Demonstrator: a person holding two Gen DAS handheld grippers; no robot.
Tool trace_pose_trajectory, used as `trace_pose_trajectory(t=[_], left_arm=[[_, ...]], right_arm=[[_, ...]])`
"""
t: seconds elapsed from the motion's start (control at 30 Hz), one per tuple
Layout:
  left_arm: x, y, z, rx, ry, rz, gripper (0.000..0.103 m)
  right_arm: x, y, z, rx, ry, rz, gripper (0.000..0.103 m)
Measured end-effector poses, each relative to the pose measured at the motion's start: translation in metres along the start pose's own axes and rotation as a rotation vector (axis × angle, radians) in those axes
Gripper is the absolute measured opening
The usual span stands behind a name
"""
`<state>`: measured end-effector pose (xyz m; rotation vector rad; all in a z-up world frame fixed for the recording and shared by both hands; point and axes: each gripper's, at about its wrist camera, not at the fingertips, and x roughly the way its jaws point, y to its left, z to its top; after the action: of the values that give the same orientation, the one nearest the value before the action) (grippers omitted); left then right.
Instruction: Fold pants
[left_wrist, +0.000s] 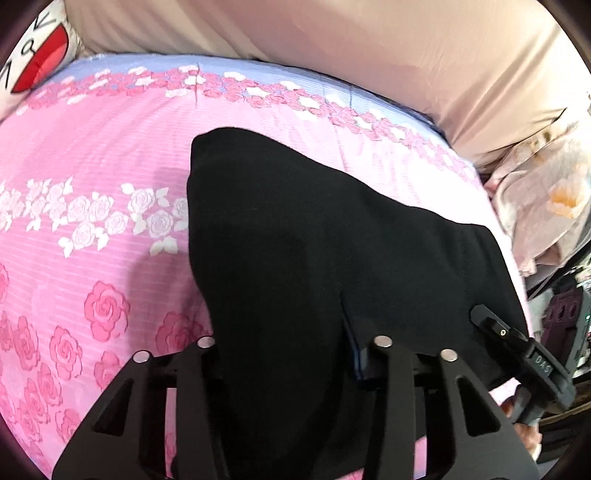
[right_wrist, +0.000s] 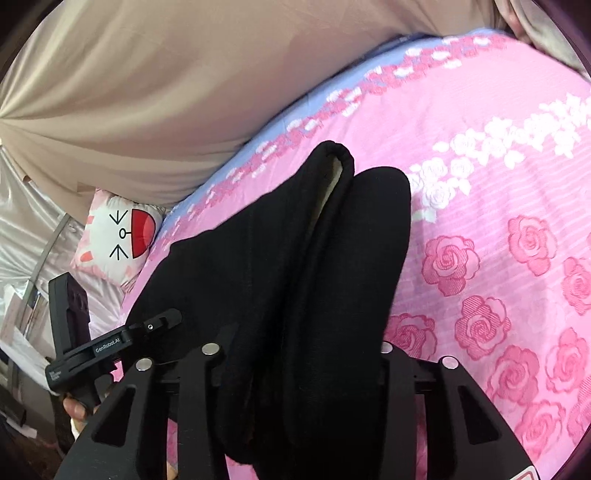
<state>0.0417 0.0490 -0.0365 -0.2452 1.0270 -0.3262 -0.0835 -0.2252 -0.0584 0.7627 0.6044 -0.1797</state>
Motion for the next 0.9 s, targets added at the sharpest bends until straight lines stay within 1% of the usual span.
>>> trace_pose_trajectory(t=[0.1,0.23,0.37,0.5,0.7,0.8,0.9], left_arm=[[-0.021,0.001,-0.005,-0.005,-0.014,-0.053,0.035],[-0.055,-0.011,-0.018,0.052,-0.036,-0.106,0.034],[-0.083,-0.02,-0.028,0.11,-0.061,-0.142,0.032],[-0.108,-0.028,-0.029,0.146,-0.125,-0.164,0.032],[-0.138,-0.044,-0.002,0.207,-0.256,-0.158,0.033],[-0.148,-0.05,0.016,0.229,-0.313,-0.153,0.033],[-0.158,-0.056,0.04,0.252,-0.377,-0.142,0.033]], right_arm=[[-0.015,0.014,-0.003,-0.022,-0.011,0.021,0.036],[-0.049,0.038,-0.013,-0.09,-0.028,0.033,0.035],[-0.077,0.055,-0.02,-0.122,-0.047,0.042,0.035],[-0.1,0.071,-0.022,-0.155,-0.096,0.055,0.035],[-0.117,0.096,-0.002,-0.222,-0.192,0.082,0.036],[-0.119,0.107,0.019,-0.263,-0.243,0.099,0.036],[-0.12,0.119,0.042,-0.303,-0.287,0.113,0.036]])
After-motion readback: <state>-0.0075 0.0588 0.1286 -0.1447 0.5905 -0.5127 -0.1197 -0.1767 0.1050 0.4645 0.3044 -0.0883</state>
